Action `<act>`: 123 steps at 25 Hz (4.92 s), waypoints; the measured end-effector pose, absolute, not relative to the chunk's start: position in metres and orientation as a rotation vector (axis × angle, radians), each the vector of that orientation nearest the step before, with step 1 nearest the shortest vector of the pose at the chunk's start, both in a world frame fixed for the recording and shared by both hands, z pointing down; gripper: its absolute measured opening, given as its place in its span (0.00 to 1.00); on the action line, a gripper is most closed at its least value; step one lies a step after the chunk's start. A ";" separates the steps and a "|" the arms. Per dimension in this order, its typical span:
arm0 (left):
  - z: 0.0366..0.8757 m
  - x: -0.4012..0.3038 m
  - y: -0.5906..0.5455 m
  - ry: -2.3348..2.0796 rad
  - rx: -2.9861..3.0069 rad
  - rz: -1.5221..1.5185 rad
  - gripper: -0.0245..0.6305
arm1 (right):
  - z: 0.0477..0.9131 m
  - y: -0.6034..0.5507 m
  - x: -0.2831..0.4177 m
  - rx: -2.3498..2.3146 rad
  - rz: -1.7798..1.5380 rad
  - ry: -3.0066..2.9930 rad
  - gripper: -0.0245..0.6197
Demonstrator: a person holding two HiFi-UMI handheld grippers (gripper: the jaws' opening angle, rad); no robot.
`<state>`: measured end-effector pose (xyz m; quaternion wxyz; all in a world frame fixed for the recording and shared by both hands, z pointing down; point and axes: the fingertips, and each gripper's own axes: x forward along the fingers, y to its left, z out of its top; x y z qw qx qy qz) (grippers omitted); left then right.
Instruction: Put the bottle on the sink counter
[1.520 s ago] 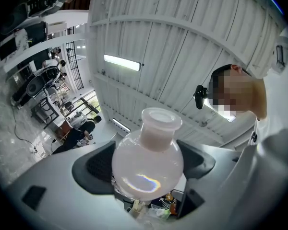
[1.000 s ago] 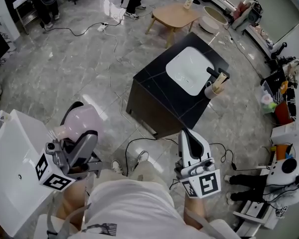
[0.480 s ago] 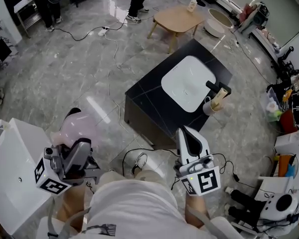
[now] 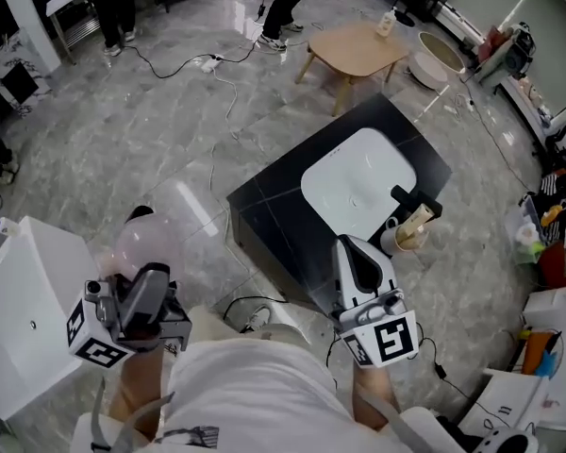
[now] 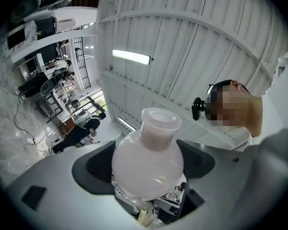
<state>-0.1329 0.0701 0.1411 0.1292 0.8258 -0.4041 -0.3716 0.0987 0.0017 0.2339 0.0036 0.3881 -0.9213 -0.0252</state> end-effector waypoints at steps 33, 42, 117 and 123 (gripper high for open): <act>0.268 -0.123 -0.109 -0.888 2.376 -0.734 0.65 | 0.307 -0.082 0.032 1.264 0.150 -2.687 0.05; 0.352 -0.099 -0.149 -0.912 2.360 -0.562 0.65 | 0.362 -0.107 0.040 1.288 0.245 -2.628 0.05; 0.595 -0.010 -0.198 -0.998 2.521 0.750 0.65 | 0.478 -0.129 0.085 1.396 0.440 -2.539 0.05; 0.601 -0.010 -0.201 -0.992 2.472 0.789 0.65 | 0.473 -0.130 0.090 1.402 0.429 -2.543 0.05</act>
